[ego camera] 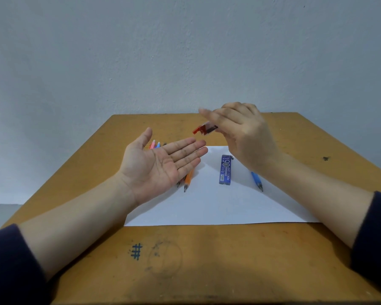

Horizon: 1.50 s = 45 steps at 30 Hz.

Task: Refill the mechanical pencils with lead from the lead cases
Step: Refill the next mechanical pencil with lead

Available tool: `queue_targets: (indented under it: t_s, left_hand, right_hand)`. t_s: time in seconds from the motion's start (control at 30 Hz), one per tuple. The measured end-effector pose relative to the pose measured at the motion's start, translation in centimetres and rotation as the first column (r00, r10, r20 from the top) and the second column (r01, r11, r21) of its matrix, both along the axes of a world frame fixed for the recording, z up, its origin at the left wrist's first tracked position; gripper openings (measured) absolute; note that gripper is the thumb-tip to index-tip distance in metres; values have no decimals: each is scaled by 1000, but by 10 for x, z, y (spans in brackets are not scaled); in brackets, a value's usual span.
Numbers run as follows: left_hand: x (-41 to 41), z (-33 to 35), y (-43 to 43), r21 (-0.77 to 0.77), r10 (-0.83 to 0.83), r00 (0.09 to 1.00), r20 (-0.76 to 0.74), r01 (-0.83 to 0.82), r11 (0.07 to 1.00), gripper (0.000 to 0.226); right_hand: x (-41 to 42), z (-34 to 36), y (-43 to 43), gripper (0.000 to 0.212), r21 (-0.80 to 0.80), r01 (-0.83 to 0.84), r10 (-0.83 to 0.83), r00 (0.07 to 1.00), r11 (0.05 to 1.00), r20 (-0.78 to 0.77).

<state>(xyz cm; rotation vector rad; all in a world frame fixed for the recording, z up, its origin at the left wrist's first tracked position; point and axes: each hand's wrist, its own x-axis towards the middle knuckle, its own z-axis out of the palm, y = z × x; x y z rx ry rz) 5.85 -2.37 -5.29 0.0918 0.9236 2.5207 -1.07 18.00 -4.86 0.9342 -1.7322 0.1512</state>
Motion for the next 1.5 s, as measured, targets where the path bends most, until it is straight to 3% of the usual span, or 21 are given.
queue_targets:
  t_s: [0.17, 0.33, 0.57, 0.73, 0.97, 1.17, 1.4, 1.5]
  left_hand:
    - [0, -1, 0, -1, -1, 1000, 0, 1, 1000, 82]
    - [0, 0, -1, 16, -12, 1000, 0, 12, 1000, 83]
    - [-1, -1, -1, 23, -10, 1000, 4, 10, 1000, 83]
    - [-1, -1, -1, 24, -17, 1000, 6, 17, 1000, 84]
    - [0, -1, -1, 21, -20, 1000, 4, 20, 1000, 85]
    - [-1, -1, -2, 27, -27, 1000, 3, 27, 999, 86]
    - [0, -1, -1, 25, -20, 1000, 0, 20, 999, 86]
    - [-1, -1, -2, 24, -20, 1000, 3, 20, 999, 86]
  right_hand:
    - [4, 4, -3, 61, -25, -29, 30, 997, 999, 67]
    - [-4, -2, 2, 46, 65, 32, -30, 999, 997, -37]
    - [5, 4, -3, 59, 9, -36, 35, 995, 999, 90]
    - [0, 1, 1, 38, 135, -31, 33, 999, 990, -16]
    - [5, 5, -1, 57, 75, -74, 68, 995, 994, 78]
    - [-2, 0, 3, 35, 134, -43, 45, 999, 990, -13]
    - [4, 4, 0, 57, 69, -88, 84, 995, 994, 56]
    - [0, 2, 2, 49, 78, -69, 67, 997, 995, 25]
